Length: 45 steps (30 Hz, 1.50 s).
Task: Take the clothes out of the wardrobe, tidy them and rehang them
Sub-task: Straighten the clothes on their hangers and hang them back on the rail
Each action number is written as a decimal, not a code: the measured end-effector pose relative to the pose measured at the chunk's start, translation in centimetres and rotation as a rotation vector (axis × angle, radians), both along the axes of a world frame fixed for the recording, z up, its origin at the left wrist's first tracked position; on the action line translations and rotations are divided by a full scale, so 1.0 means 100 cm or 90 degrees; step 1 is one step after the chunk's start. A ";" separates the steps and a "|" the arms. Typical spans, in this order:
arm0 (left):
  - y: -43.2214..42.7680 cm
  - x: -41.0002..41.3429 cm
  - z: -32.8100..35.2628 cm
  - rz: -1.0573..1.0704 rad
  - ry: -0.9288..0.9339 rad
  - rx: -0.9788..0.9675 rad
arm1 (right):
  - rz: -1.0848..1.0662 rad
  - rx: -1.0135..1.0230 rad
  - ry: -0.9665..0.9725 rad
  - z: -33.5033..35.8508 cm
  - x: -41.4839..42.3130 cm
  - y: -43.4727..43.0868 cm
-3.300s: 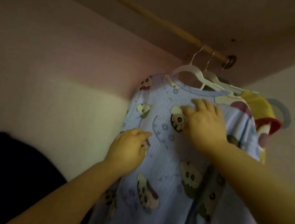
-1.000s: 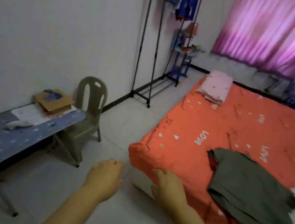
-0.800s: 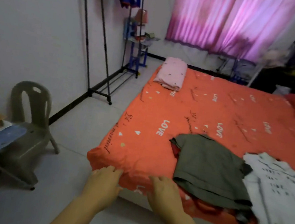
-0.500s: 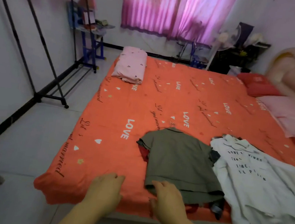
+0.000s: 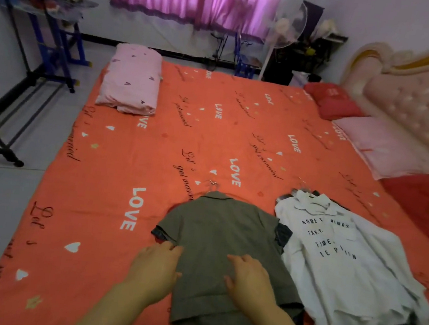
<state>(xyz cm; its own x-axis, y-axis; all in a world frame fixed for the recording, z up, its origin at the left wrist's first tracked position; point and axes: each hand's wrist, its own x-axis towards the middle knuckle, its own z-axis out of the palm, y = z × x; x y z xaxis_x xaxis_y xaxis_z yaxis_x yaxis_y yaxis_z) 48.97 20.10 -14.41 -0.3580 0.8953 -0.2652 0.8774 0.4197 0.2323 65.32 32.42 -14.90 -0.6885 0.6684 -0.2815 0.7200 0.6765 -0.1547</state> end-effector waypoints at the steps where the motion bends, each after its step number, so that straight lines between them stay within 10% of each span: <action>1: 0.011 -0.006 -0.004 0.003 -0.004 -0.001 | 0.002 -0.006 -0.002 -0.003 -0.006 0.015; 30: 0.246 -0.089 -0.237 0.179 -0.106 -0.208 | 0.038 -0.117 -0.050 -0.310 -0.186 0.379; 45: 0.232 -0.086 -0.185 0.281 -0.079 0.024 | 0.162 -0.095 0.181 -0.206 -0.155 0.337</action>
<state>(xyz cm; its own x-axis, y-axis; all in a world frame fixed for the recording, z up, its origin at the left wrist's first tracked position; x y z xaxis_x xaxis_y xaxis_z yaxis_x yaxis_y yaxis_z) 40.38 43.28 -32.88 -0.6743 0.6744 -0.3010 0.5814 0.7361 0.3466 49.79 66.16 -35.49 -0.8913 0.4321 -0.1371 0.4462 0.7827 -0.4339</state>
